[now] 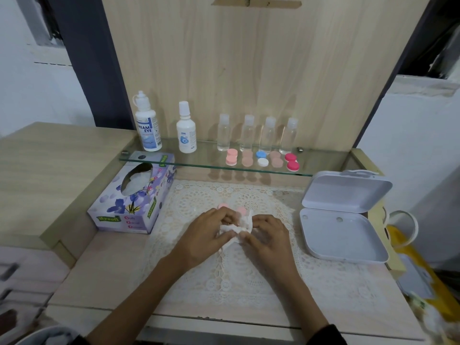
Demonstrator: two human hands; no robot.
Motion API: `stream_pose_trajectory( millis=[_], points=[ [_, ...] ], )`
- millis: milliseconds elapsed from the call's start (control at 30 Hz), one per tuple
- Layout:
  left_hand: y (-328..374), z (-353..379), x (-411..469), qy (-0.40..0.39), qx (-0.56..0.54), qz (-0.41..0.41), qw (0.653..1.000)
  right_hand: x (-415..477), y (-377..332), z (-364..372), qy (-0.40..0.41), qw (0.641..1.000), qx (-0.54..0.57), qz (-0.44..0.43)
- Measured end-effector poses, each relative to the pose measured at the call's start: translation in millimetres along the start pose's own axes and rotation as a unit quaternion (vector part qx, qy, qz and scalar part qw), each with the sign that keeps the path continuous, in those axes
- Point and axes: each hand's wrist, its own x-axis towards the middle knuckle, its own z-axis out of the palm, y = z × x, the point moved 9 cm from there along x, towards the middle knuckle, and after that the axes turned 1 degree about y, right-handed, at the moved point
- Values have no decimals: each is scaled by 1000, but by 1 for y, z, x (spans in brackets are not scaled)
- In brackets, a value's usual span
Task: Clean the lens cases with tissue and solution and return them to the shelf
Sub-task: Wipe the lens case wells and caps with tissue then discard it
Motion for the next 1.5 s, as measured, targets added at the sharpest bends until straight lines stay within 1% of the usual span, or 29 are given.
stream_pose_trajectory(
  millis=[133, 267, 333, 400, 467, 567, 600, 700, 767, 933, 1067, 1233, 1400, 1500],
  points=[
    [-9, -7, -6, 39, 5, -16, 999, -2, 1, -6, 25, 997, 77, 12],
    [-25, 0, -13, -13, 30, -30, 999, -8, 13, -13, 57, 971, 213, 93],
    [-29, 4, -15, -16, 59, -20, 998, -11, 15, -16, 75, 959, 247, 118],
    [-29, 5, -13, -5, 67, -6, 998, -13, 8, -22, 103, 955, 251, 117],
    [-28, 5, -12, 7, 65, -2, 998, -14, -1, -30, 132, 963, 211, 100],
    [-28, 4, -11, 16, 54, -1, 998, -13, -11, -35, 151, 986, 64, 31],
    [-28, 4, -12, 17, 51, 0, 999, -13, -15, -32, 137, 991, 12, -1],
    [-28, 4, -12, 17, 48, -3, 999, -12, -22, -5, 45, 990, -99, -90],
    [-30, 5, -11, 18, 50, -10, 999, -11, -22, 4, 18, 985, -140, -103],
    [-30, 4, -11, 23, 61, -18, 998, -18, -35, 7, -1, 974, -166, -153],
    [-28, 3, -10, 26, 58, -21, 998, -17, -38, 11, 18, 966, -202, -159],
    [-29, 3, -11, 32, 61, -19, 997, -15, -44, 16, 16, 951, -264, -158],
    [-27, 2, -12, 41, 60, -19, 997, -14, -45, 18, 15, 949, -266, -170],
    [-26, 1, -12, 44, 57, -19, 997, -13, -42, 21, 11, 951, -265, -160]
  ],
)
